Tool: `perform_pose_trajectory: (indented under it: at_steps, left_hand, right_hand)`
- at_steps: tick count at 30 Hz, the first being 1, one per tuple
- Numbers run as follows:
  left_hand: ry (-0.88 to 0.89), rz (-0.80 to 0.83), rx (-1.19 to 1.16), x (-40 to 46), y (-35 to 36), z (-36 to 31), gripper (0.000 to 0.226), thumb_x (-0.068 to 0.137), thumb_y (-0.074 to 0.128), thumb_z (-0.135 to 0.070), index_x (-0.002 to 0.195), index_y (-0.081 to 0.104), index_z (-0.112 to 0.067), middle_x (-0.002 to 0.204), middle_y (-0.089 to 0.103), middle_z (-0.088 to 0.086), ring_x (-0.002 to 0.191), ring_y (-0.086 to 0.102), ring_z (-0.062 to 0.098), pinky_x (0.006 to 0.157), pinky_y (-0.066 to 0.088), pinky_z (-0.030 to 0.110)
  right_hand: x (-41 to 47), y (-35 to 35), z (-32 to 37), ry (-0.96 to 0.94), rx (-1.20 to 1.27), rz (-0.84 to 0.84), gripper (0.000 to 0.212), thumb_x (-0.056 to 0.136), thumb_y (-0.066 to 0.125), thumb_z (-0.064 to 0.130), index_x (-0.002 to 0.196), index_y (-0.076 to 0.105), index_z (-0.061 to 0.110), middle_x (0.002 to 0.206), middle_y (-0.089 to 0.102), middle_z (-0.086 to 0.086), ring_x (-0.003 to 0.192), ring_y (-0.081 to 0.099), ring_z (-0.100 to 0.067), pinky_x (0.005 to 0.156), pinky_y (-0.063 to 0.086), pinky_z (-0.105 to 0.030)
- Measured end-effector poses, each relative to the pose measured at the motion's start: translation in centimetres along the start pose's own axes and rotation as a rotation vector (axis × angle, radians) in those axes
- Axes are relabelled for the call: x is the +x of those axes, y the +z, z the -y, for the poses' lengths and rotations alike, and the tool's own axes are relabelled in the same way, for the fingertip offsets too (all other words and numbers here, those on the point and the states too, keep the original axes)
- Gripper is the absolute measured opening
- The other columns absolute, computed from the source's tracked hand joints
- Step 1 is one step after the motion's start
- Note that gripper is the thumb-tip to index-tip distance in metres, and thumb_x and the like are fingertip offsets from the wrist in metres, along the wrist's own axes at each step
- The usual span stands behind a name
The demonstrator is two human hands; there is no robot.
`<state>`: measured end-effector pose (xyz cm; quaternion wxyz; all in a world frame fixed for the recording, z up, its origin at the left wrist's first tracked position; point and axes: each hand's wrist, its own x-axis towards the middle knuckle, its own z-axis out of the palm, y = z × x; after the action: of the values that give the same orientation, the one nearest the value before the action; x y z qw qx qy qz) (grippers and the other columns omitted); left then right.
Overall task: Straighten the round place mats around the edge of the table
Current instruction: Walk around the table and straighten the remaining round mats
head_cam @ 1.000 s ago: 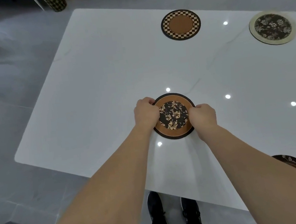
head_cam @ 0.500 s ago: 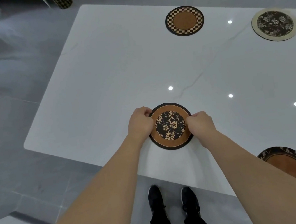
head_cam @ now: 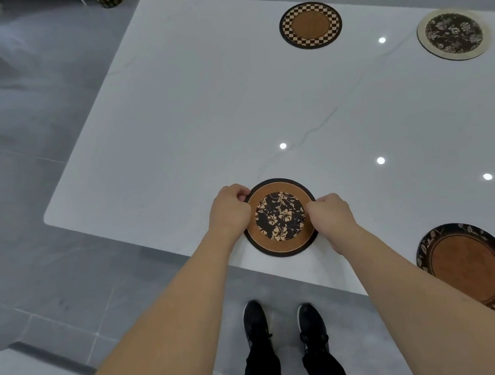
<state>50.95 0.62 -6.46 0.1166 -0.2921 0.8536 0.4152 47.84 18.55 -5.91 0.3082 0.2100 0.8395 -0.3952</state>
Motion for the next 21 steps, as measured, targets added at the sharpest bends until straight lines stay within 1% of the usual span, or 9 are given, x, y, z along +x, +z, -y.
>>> perform_pose_trajectory:
  at_steps: [4,7,13,21]
  left_hand:
    - [0.000,-0.012,0.000,-1.2,0.1,1.0,0.038,0.084,0.038,0.000,0.106,0.065,-0.014,0.111,0.062,0.007,0.100,0.057,0.021,0.083,0.044,0.031]
    - [-0.002,-0.020,0.005,-1.8,0.2,1.5,0.037,0.084,0.039,0.000,0.106,0.065,-0.013,0.110,0.062,0.007,0.100,0.057,0.022,0.083,0.044,0.031]
    - [-0.014,-0.034,-0.007,-2.1,0.2,1.6,0.036,0.083,0.039,0.001,0.102,0.066,-0.012,0.109,0.063,0.008,0.097,0.057,0.022,0.079,0.042,0.030]
    - [-0.012,-0.031,-0.009,-2.2,0.1,1.6,0.036,0.084,0.039,0.001,0.103,0.066,-0.010,0.111,0.063,0.010,0.100,0.057,0.024,0.081,0.043,0.030]
  right_hand:
    - [-1.2,0.4,-0.7,0.013,-0.005,0.010,0.019,0.081,0.047,0.016,0.065,0.038,0.015,0.085,0.041,-0.009,0.055,0.038,-0.020,0.046,0.027,-0.029]
    - [-1.8,0.6,-1.3,0.012,0.003,0.010,0.020,0.079,0.047,0.015,0.061,0.037,0.016,0.085,0.040,-0.009,0.054,0.036,-0.020,0.046,0.027,-0.029]
    - [-2.4,0.5,-1.5,0.005,0.047,0.009,0.031,0.080,0.047,0.012,0.053,0.031,0.016,0.064,0.033,-0.004,0.050,0.030,-0.019,0.046,0.023,-0.029]
    - [-3.0,0.5,-1.6,-0.005,0.067,0.011,0.032,0.080,0.046,0.011,0.053,0.030,0.018,0.066,0.031,-0.004,0.050,0.028,-0.020,0.045,0.021,-0.029]
